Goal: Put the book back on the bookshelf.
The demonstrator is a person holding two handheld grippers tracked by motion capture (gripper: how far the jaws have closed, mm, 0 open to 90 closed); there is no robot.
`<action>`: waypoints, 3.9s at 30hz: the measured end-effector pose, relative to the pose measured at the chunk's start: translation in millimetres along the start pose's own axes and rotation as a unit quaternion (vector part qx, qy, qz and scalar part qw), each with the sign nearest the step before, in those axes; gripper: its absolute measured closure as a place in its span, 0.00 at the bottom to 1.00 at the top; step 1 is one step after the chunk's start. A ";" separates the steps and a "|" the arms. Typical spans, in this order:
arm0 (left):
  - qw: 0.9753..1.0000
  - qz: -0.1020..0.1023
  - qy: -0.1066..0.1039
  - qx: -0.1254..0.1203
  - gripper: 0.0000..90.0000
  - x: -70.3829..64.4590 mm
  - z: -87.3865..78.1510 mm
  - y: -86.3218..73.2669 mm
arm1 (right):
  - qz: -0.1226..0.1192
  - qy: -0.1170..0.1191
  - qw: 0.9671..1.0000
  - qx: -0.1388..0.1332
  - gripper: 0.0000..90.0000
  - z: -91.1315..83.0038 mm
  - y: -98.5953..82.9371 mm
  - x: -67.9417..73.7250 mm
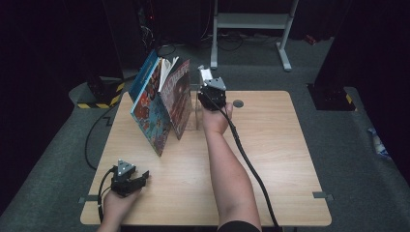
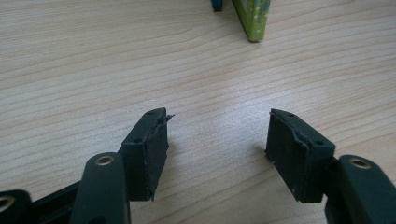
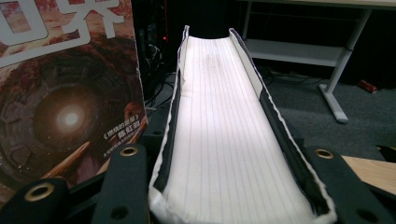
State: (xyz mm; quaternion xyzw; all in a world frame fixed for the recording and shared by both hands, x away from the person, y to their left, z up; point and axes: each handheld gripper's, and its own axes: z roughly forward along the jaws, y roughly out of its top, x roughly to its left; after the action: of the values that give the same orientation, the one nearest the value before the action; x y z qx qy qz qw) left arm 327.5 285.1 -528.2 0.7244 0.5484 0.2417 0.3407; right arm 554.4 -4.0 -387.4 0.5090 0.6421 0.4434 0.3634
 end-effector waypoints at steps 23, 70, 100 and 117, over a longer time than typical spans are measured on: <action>1.000 0.001 0.000 0.000 0.43 -0.6 -0.2 -0.2 | 0.010 -0.013 1.000 -0.012 0.56 -1.2 -9.0 2.5; 1.000 0.000 -0.002 0.000 0.43 -0.7 0.2 0.1 | 0.038 0.020 0.999 0.020 0.48 -21.2 -35.4 -2.6; 1.000 0.003 -0.002 0.002 0.43 -0.7 0.0 0.1 | 0.031 0.049 0.998 0.013 0.32 -24.8 -38.2 -9.6; 1.000 0.008 0.001 0.002 0.42 -2.8 0.5 0.1 | 0.002 0.083 0.996 0.016 0.20 -44.5 -51.2 -19.4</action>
State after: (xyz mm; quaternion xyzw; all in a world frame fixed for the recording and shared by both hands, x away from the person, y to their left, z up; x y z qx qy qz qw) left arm 327.1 282.3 -528.4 0.7294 0.5433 0.2437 0.3368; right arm 500.8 -36.3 -420.0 0.4770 0.6761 0.4747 0.3000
